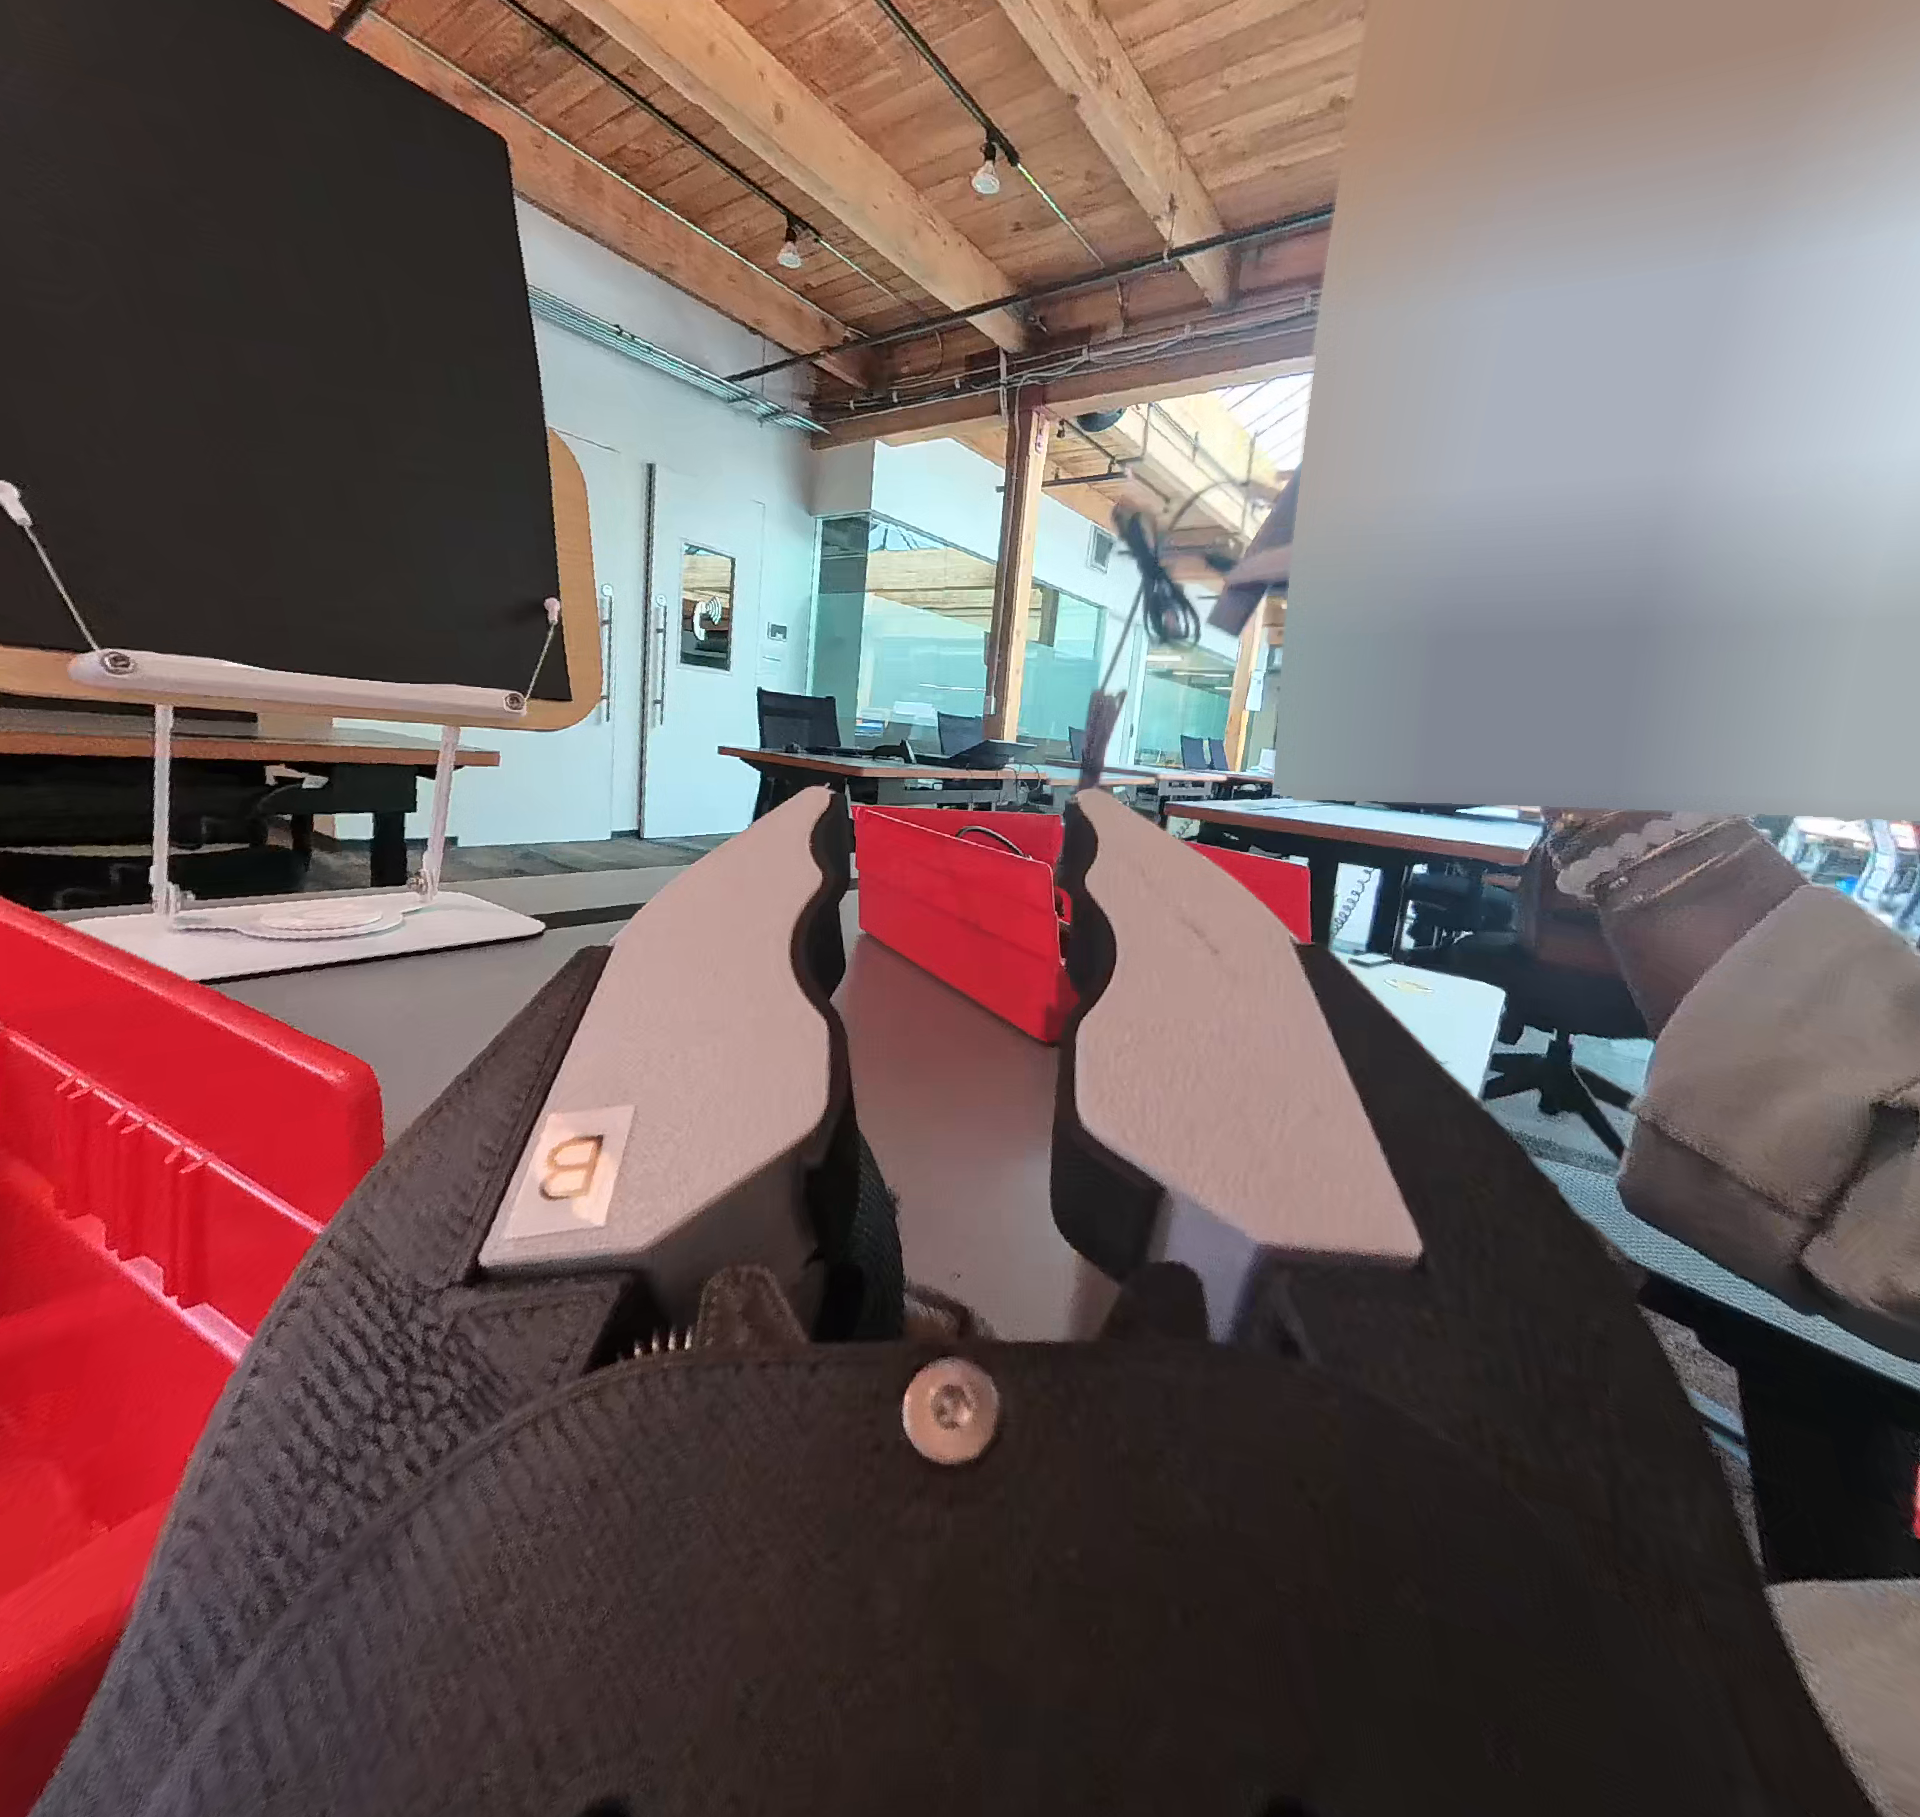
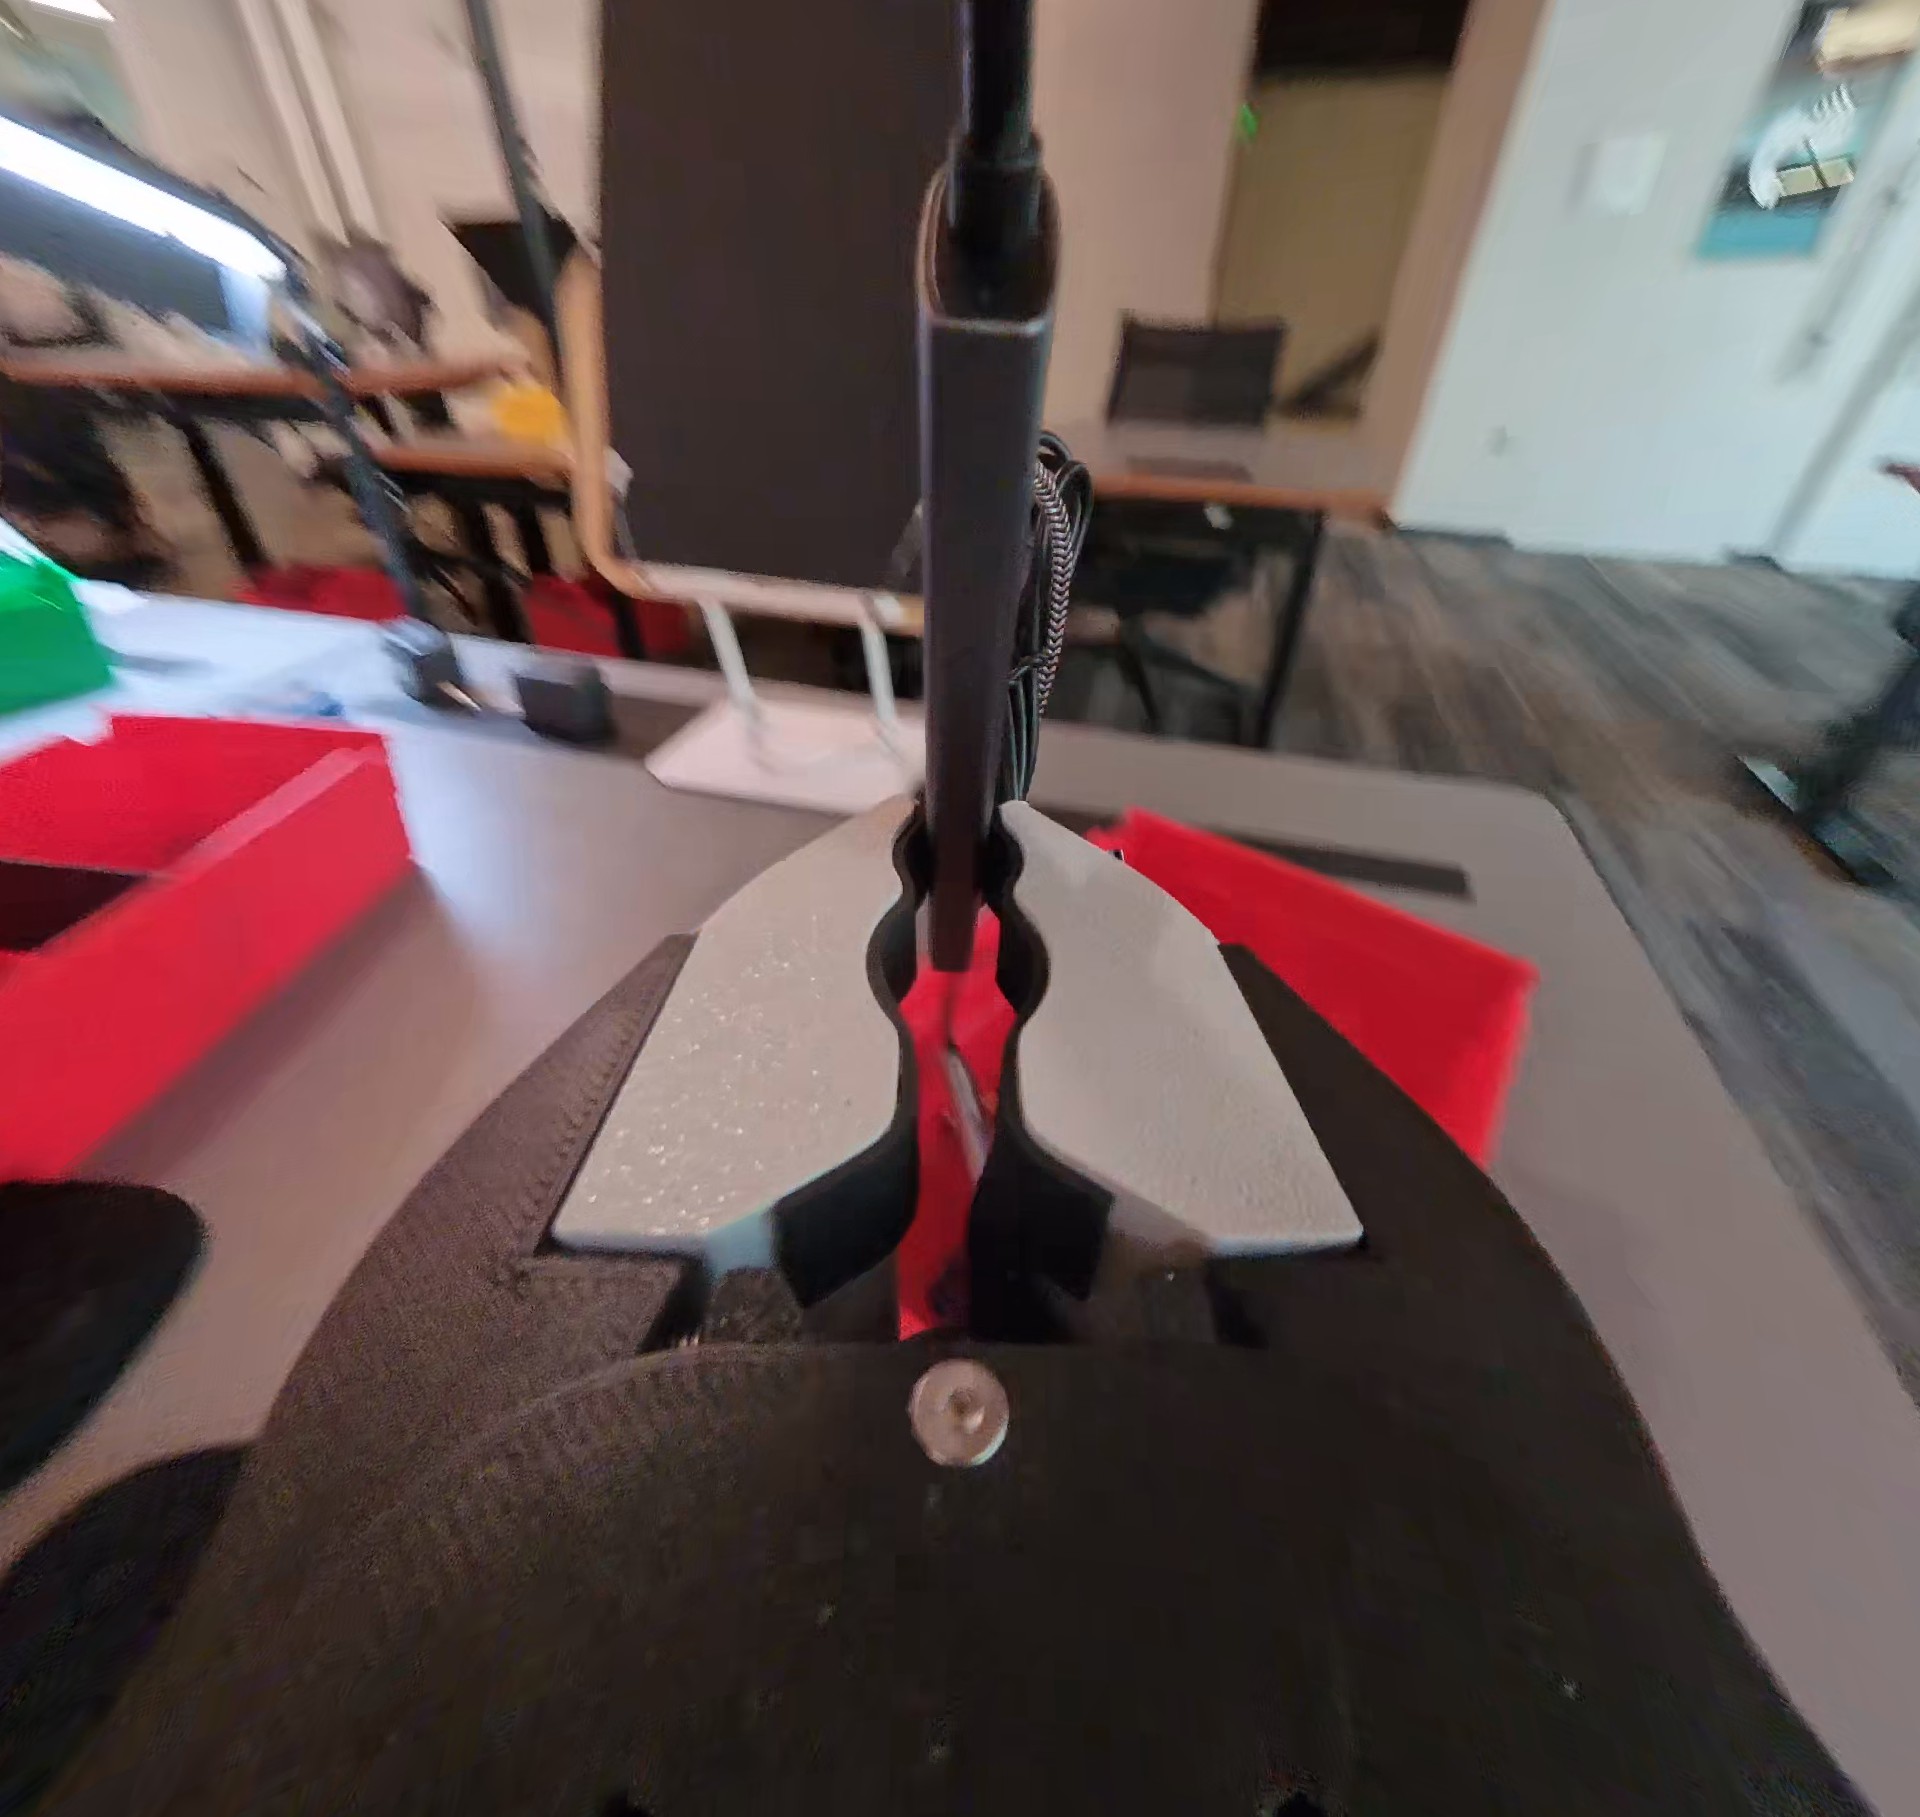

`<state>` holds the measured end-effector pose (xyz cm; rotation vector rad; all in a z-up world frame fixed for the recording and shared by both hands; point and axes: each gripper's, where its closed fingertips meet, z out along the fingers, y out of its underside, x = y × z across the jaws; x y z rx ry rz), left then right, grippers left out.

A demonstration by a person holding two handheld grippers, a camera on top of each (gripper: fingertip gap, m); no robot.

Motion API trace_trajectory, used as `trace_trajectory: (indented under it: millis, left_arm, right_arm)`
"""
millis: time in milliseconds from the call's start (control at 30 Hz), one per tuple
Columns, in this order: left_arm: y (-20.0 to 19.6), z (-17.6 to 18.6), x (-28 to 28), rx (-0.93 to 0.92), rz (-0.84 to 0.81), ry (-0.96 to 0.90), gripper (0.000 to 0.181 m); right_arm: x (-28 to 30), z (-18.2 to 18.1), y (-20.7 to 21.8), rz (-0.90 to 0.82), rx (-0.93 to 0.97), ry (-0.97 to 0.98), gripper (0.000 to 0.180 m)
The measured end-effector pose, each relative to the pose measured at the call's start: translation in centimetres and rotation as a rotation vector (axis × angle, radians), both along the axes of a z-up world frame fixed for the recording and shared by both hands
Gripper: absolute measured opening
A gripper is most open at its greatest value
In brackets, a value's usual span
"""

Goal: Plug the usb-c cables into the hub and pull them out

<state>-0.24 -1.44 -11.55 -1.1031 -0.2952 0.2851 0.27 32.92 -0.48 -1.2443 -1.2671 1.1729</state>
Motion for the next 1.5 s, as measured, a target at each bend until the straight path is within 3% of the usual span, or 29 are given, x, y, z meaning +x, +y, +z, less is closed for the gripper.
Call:
trace_trajectory:
  millis: [133,267,367,467,633,833,1067,1200,1300,1333,1400,1500]
  left_arm:
    - [-0.1,0.0,-0.1,0.01,0.003,-0.005,0.038]
    - [0.1,-0.5,-1.1,-0.024,0.046,-0.063,0.037]
    - [0.9,-0.8,-0.8,-0.078,0.033,-0.046,0.036]
    - [0.7,-0.7,-0.7,-0.071,0.052,-0.028,0.035]
    - [0.8,-1.0,-1.4,-0.086,0.067,-0.076,0.035]
    - [0.9,-1.1,-1.3,-0.094,0.056,-0.073,0.035]
    - [0.8,-0.9,-1.1,-0.084,0.056,-0.06,0.035]
    - [0.8,-0.9,-1.0,-0.082,0.061,-0.051,0.035]
    - [0.8,-0.9,-0.9,-0.086,0.063,-0.042,0.035]
    - [0.8,-0.9,-0.9,-0.088,0.065,-0.04,0.035]
    - [0.8,-0.9,-0.9,-0.093,0.074,-0.035,0.036]
    - [0.6,-0.4,-0.7,-0.09,0.113,-0.011,0.044]
  right_arm:
    - [-1.7,-6.3,3.6,-0.107,0.009,-0.298,0.009]
    - [-3.4,-12.4,3.8,0.014,-0.117,-0.544,0.009]
    - [-4.4,-16.4,4.8,0.005,-0.158,-0.685,0.01]
    - [-4.8,-19.2,4.1,0.079,-0.237,-0.794,0.01]
    - [-4.7,-22.0,5.4,-0.041,-0.179,-0.925,0.023]
    - [-4.4,-20.0,6.5,-0.208,-0.025,-0.836,0.039]
    - [-3.0,-16.6,4.1,-0.206,0.068,-0.602,0.042]
    - [-0.7,-14.2,3.4,-0.298,0.103,-0.355,0.068]
    - [1.4,-13.5,2.6,-0.36,0.1,-0.188,0.114]
    - [1.8,-13.8,1.8,-0.347,0.094,-0.166,0.118]
    - [2.2,-14.9,-0.5,-0.287,0.064,-0.154,0.121]
    - [1.3,-16.6,-5.0,-0.148,0.003,-0.161,0.106]
